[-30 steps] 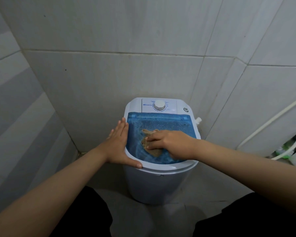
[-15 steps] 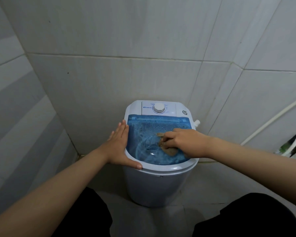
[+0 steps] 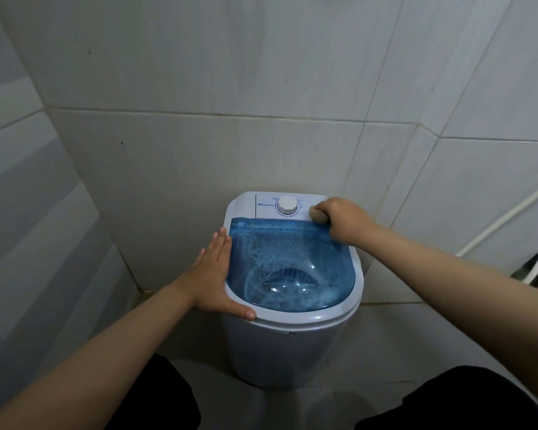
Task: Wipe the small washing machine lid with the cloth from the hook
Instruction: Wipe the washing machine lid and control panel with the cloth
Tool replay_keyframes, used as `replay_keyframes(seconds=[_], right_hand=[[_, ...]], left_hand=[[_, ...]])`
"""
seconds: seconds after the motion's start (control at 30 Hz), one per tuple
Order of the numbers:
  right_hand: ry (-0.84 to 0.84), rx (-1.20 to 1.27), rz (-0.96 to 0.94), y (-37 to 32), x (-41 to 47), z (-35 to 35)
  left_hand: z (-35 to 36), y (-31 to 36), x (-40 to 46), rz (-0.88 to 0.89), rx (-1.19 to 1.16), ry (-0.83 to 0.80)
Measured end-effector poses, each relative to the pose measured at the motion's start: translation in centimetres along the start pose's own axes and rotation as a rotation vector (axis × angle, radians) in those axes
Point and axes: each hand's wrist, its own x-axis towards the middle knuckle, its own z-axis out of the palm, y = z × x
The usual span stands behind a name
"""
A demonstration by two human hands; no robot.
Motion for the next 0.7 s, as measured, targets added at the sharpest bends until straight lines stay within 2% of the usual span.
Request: replay_keyframes(seconds=[0.23, 0.43, 0.7], right_hand=[[-0.06, -0.164, -0.034, -0.2, -2.0, 2.6], [-0.08, -0.078, -0.024, -0.5, -6.9, 3.7], [-0.144, -0.055, 0.121, -5.3, -12.4, 4.6]], left_hand=[[0.1, -0.2, 0.1, 0.003, -0.016, 0.016], [0.1, -0.2, 0.0, 0.002, -0.005, 0.019], [0.1, 0.0, -0.1, -0.008, 0.006, 0.011]])
